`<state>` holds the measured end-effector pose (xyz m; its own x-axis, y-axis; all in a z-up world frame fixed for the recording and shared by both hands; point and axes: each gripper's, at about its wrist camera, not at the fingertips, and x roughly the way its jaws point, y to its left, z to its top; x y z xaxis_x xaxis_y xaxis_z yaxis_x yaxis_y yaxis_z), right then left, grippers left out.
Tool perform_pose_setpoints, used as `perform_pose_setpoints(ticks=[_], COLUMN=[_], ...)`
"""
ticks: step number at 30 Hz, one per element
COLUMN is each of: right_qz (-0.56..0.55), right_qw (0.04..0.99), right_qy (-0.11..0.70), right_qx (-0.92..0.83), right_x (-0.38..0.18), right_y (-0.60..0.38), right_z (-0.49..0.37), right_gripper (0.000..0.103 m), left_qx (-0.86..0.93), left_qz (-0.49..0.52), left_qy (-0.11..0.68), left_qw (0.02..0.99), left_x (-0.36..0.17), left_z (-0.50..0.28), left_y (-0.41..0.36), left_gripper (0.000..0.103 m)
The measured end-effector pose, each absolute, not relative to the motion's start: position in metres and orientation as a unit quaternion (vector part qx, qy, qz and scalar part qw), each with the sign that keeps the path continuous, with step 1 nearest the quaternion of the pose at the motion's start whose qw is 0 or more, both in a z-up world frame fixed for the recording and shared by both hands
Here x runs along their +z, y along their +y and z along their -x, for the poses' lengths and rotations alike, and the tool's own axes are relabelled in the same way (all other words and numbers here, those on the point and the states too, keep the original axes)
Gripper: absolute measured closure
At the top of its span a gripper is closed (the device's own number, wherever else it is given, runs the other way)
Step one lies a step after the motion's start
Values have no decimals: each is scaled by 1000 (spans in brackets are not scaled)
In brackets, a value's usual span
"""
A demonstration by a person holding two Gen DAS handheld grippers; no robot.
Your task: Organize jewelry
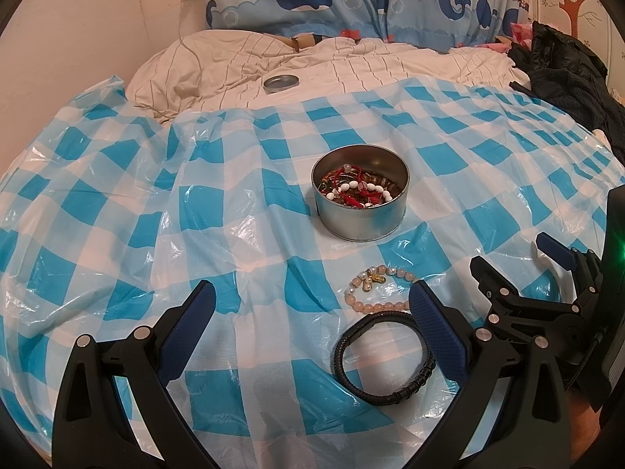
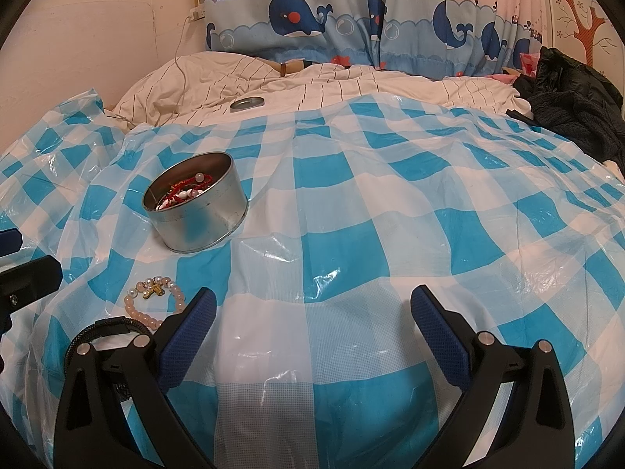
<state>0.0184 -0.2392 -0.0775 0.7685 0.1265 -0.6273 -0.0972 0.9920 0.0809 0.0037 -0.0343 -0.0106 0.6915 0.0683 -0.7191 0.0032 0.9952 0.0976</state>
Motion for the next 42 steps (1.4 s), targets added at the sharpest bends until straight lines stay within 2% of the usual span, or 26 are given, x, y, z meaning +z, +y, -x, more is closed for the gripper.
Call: perform_pose_setpoints(ticks=[25,37,42], right_qz=[-21,-21,-25], right_qw=[938,933,931], right_qy=[340,354,361], right_qx=[59,61,54], right_x=[-79,-84,-83], right_y=[-242,-243,-241], right_z=[-16,-15,-23], right_gripper=[8,8,8], left_qx=[22,32,14], left_qz=[-29,114,45], left_qy=[394,443,448], left_qw=[919,889,893], left_x=[-9,-34,-41], left_z=[1,-5,-5], left_y=[-23,38,8], left_gripper=[8,8,8])
